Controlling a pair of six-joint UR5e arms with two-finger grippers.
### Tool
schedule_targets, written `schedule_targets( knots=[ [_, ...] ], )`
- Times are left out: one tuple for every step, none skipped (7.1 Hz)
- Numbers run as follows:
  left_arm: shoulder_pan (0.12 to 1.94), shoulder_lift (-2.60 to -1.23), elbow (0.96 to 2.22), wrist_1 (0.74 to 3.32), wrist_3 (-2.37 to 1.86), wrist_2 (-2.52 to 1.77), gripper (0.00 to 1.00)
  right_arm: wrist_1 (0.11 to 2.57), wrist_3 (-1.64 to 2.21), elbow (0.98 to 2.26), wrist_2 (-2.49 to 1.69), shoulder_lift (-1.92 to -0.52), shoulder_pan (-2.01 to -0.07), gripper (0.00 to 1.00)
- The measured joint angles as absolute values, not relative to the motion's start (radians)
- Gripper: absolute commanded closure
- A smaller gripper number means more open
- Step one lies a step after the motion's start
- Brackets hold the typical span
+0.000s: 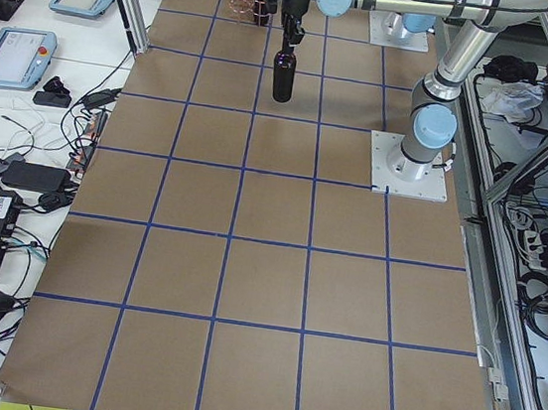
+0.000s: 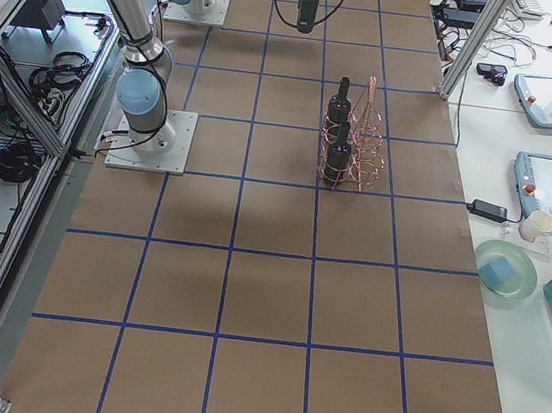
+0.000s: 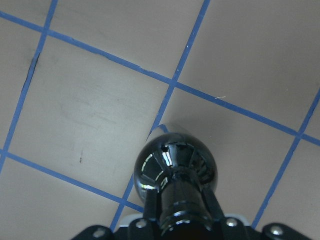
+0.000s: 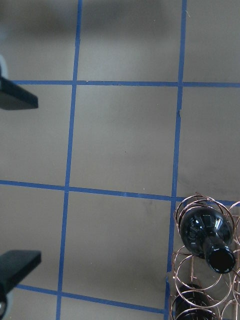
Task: Place wine into wine basket
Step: 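Carry the bottle toward the table center, turning it upright, left gripper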
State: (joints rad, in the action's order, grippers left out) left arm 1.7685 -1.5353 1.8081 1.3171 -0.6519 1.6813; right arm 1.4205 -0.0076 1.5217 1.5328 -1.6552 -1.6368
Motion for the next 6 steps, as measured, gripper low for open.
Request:
schedule_targets(
  knots=[
    [1.808, -1.530, 1.861, 1.237, -0.735, 1.699, 1.00, 1.420, -0.008, 1.522, 1.533, -1.655, -1.637, 0.00],
    [1.825, -1.526, 1.885, 1.211, -0.780, 1.700, 1.00, 1.420, -0.008, 1.522, 1.533, -1.655, -1.637, 0.00],
    [1.831, -1.520, 1.892, 1.237, -0.798, 1.687, 1.00, 1.420, -0.008, 1.522, 1.533, -1.655, -1.637, 0.00],
    [1.831, -1.511, 1.893, 1.283, -0.800, 1.670, 1.00, 1.420, -0.008, 1.522, 1.533, -1.655, -1.637, 0.00],
    [1.826, -1.505, 1.891, 1.333, -0.794, 1.649, 1.00, 1.420, -0.009, 1.522, 1.535, -1.655, -1.637, 0.00],
    [1.815, -1.501, 1.885, 1.375, -0.780, 1.627, 1.00, 1.420, -0.009, 1.522, 1.536, -1.655, -1.637, 0.00]
  ],
)
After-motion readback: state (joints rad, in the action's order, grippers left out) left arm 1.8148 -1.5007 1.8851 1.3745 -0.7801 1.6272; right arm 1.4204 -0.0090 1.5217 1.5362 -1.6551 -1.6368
